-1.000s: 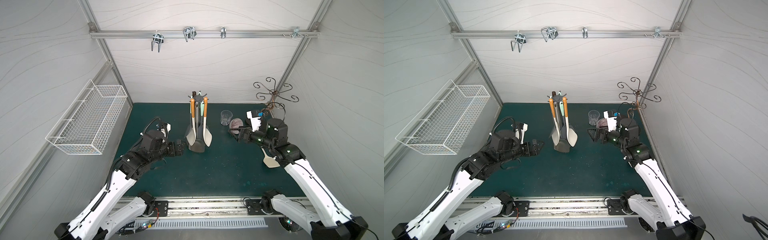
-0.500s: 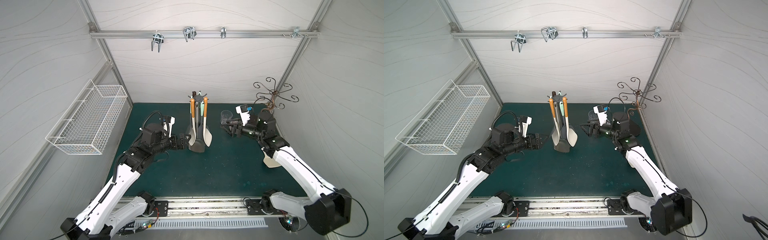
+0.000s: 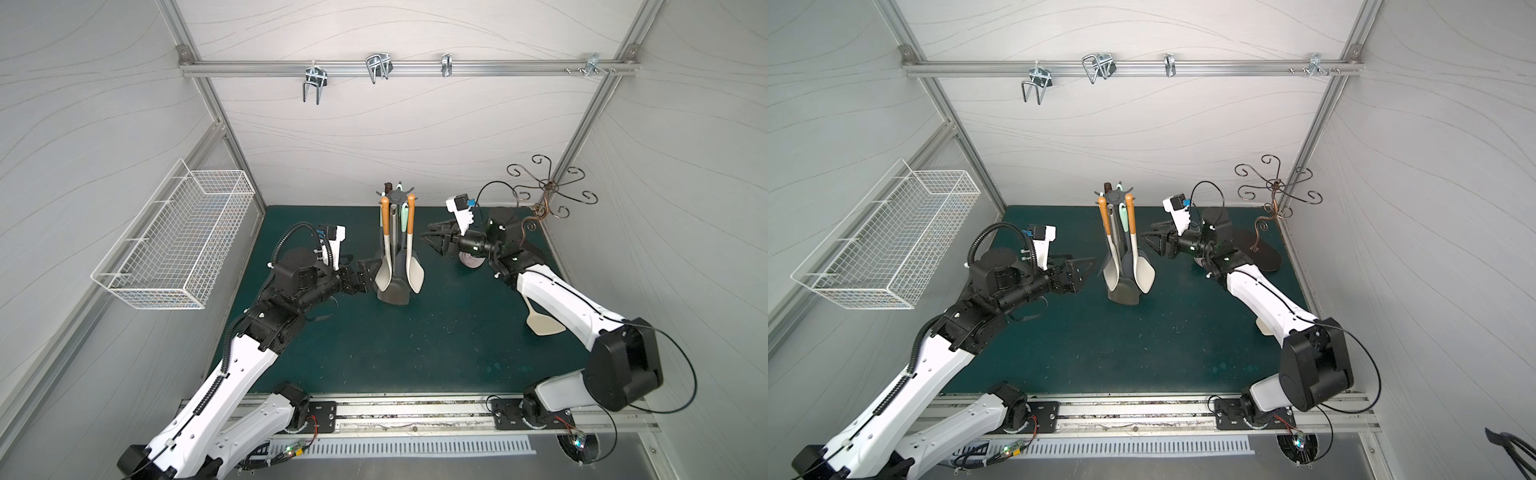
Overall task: Take the spatula off the kitchen utensil rack
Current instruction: Take off the spatula from the rack.
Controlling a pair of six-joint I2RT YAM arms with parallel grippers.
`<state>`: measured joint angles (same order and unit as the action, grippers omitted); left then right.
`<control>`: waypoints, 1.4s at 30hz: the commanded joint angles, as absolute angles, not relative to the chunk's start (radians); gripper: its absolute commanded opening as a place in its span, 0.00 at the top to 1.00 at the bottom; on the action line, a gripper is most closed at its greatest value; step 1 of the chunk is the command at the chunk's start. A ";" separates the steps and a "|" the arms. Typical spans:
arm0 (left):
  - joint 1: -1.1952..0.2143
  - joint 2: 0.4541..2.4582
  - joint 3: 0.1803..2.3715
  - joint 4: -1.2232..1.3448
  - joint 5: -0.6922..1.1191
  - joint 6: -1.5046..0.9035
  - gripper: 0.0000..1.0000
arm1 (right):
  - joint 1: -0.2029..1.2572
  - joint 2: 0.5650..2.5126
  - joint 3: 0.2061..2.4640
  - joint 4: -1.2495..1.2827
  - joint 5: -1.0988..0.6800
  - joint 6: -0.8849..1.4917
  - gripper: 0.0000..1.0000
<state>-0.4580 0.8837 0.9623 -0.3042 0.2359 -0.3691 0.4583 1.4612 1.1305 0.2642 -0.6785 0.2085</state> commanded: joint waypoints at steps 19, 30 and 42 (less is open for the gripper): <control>-0.452 0.900 0.885 -0.170 0.271 -0.426 0.01 | 0.508 1.596 1.252 0.370 -0.751 0.182 0.52; -0.453 0.908 0.875 -0.138 0.294 -0.444 0.01 | 0.508 1.619 1.278 0.353 -0.745 0.165 0.61; -0.453 0.919 0.882 -0.146 0.311 -0.447 0.01 | 0.509 1.624 1.283 0.355 -0.760 0.167 0.68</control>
